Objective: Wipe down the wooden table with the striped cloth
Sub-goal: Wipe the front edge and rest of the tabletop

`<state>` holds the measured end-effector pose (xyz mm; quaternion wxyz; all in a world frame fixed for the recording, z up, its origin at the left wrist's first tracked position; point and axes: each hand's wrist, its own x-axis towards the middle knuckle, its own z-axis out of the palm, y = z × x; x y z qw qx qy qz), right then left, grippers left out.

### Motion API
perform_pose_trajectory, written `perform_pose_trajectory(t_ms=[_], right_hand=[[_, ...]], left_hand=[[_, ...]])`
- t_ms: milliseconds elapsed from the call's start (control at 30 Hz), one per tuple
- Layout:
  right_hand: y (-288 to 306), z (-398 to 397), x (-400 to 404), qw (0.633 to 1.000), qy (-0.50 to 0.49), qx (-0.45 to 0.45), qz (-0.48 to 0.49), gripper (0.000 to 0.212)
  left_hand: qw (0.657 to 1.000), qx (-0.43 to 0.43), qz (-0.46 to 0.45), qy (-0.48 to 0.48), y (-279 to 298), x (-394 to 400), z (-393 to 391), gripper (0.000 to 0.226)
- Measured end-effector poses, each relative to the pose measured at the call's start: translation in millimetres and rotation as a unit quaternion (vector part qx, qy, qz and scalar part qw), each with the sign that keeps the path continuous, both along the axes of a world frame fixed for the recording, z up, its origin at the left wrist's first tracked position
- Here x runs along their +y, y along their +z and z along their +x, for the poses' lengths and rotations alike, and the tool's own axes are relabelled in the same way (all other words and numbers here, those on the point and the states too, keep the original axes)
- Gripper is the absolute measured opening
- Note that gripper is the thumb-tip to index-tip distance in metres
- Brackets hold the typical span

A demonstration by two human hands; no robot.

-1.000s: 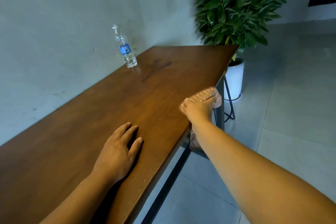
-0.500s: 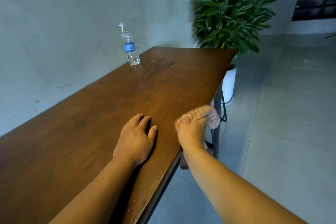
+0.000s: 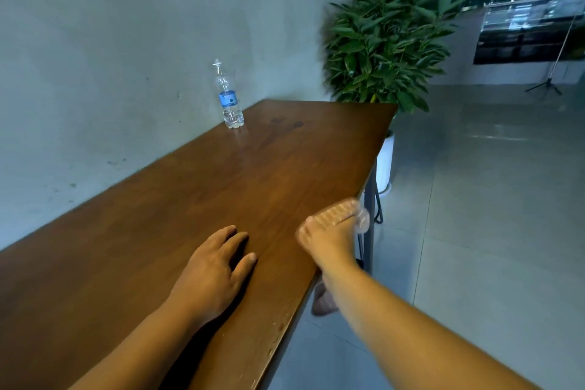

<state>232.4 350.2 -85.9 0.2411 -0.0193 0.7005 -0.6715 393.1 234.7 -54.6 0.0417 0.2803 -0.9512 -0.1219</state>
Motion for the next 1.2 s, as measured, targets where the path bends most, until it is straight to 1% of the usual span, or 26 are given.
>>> perform_pose_trajectory(t_ms=[100,167,267,367,500,533,633,733,833,933,1000,1033,1100,1200], right_hand=[[11,-39,-10,0.999,-0.025,-0.030,0.010,0.097],[14,-51,-14,0.998,-0.041,-0.025,0.027,0.097],[15,-53,-14,0.996,-0.052,0.005,0.075,0.087],[16,-41,-12,0.994,-0.063,0.014,0.090,0.079],[8,17,-4,0.994,-0.046,0.036,0.089,0.073],[5,36,0,0.995,-0.040,0.037,0.080,0.075],[-6,100,11,0.998,-0.021,0.002,0.061,0.090],[-13,162,25,0.998,0.007,0.032,0.047,0.084],[-16,189,33,0.999,0.018,0.022,0.032,0.085],[-9,185,35,0.999,0.031,0.023,0.021,0.087],[-3,166,33,0.999,0.005,0.048,0.021,0.083],[-1,151,30,0.999,-0.005,0.047,0.025,0.083],[4,120,21,1.000,-0.009,0.012,0.026,0.090],[12,85,12,0.999,-0.021,-0.008,0.025,0.091]], left_hand=[[1.000,-0.002,0.011,0.002,-1,1,24,0.077],[1.000,0.015,-0.002,0.003,-4,3,29,0.086],[1.000,0.024,-0.014,0.008,-6,4,26,0.079],[0.999,0.025,-0.021,0.006,-8,2,23,0.070],[0.999,0.029,-0.036,0.005,-10,1,24,0.065],[0.999,0.034,-0.042,0.004,-10,2,23,0.064],[0.999,0.035,-0.040,0.005,-9,2,23,0.062],[0.998,0.044,-0.045,0.012,-10,4,23,0.062],[0.997,0.063,-0.046,0.018,-11,6,26,0.057],[0.997,0.071,-0.035,0.018,-11,10,39,0.053],[0.997,0.064,-0.033,0.010,-10,14,53,0.053],[0.998,0.060,-0.031,0.008,-9,16,62,0.054],[0.998,0.054,-0.027,0.009,-8,21,82,0.055],[0.999,0.041,-0.020,0.010,-4,29,112,0.058]])
